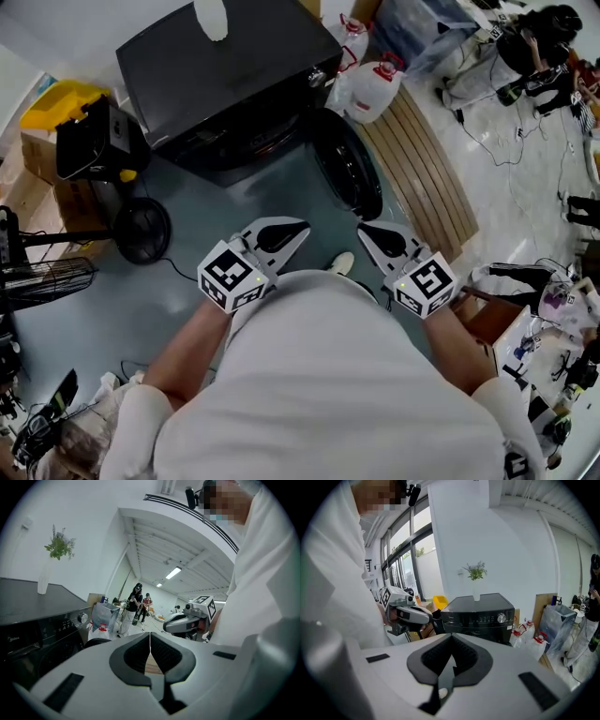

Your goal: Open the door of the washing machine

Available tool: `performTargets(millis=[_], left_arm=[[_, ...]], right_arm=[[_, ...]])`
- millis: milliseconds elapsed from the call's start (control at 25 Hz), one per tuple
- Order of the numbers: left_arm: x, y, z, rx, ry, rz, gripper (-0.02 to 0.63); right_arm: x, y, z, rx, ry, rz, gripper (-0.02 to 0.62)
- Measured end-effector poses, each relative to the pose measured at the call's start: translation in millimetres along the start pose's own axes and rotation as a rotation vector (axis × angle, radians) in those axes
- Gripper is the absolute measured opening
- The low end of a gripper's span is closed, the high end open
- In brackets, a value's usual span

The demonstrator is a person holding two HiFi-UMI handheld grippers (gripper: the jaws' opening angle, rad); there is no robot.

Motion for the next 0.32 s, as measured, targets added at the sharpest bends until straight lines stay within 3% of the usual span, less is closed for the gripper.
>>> performTargets(millis=[320], left_arm=[[22,-3,23,0.014,0.005,0.01,0.018]], right_arm=[[-26,3,12,-0.008,-0.016,0.015,0.006]])
Point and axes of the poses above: the fingertips, and each gripper's own axes: x backward along the fingers, z to its left, y out of its top, the point moved 6 cm from there along x, backward along the fingers, and after that the axes turned 4 degrees about x, right-handed, at the moved point
